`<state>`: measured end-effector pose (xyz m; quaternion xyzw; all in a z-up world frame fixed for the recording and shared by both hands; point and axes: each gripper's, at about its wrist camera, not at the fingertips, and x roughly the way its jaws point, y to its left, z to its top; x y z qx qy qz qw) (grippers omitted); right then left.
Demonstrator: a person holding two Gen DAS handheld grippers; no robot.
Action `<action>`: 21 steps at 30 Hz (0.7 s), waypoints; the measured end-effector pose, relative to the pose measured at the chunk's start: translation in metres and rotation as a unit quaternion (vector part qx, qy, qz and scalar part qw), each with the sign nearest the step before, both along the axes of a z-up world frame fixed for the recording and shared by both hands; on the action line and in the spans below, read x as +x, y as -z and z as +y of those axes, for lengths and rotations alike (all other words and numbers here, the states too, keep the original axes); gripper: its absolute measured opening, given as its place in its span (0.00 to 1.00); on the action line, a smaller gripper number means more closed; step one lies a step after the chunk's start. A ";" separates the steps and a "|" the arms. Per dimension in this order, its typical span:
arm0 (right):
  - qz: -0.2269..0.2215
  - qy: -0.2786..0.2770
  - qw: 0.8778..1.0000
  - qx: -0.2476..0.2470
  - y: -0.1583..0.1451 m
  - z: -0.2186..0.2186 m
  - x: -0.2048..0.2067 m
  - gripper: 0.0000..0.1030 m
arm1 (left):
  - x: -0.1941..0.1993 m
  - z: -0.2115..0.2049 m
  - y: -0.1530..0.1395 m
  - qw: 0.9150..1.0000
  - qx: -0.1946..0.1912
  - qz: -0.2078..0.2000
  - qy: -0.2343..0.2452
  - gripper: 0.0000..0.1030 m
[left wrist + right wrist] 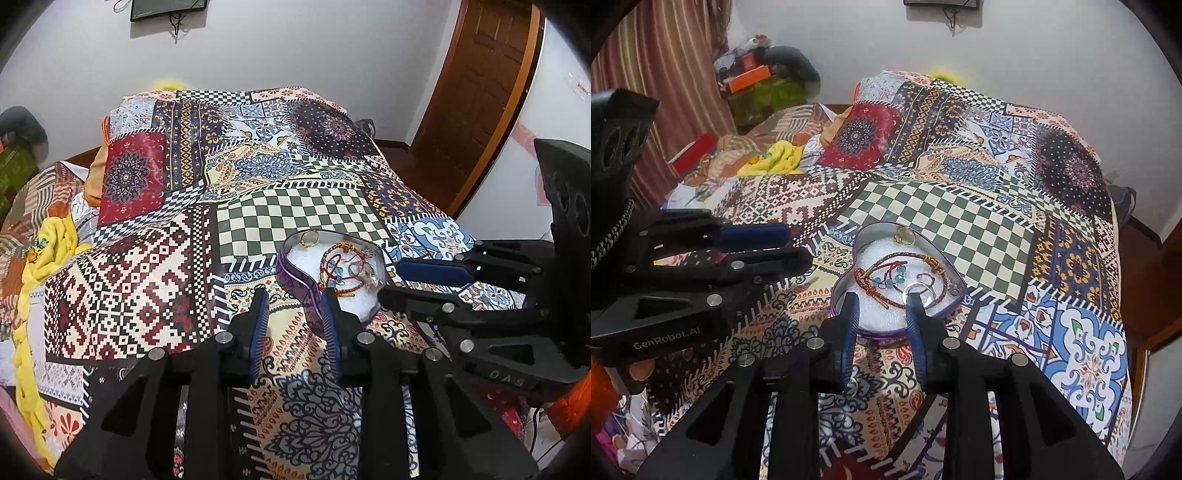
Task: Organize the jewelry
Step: 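Withdraw right gripper from tin and move toward gold hoop earring, then lower right gripper to gold hoop earring on bedspread and grasp it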
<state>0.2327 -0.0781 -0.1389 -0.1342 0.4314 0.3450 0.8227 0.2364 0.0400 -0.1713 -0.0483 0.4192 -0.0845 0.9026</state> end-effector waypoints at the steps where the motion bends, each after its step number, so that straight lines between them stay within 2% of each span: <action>1: 0.000 0.002 1.000 0.001 -0.002 -0.001 -0.001 0.23 | -0.002 0.000 -0.001 1.000 0.000 0.000 0.000 0.27; 8: 0.005 0.016 1.000 0.005 -0.010 -0.014 -0.014 0.23 | -0.021 -0.009 -0.008 1.000 0.001 0.000 0.010 0.28; 11: 0.008 0.023 1.000 0.004 -0.010 -0.020 -0.020 0.23 | -0.028 -0.011 -0.007 1.000 -0.002 0.004 0.010 0.32; 21: 0.037 0.033 0.999 0.000 0.002 -0.032 -0.035 0.23 | -0.045 -0.024 0.011 0.999 0.004 0.029 0.022 0.33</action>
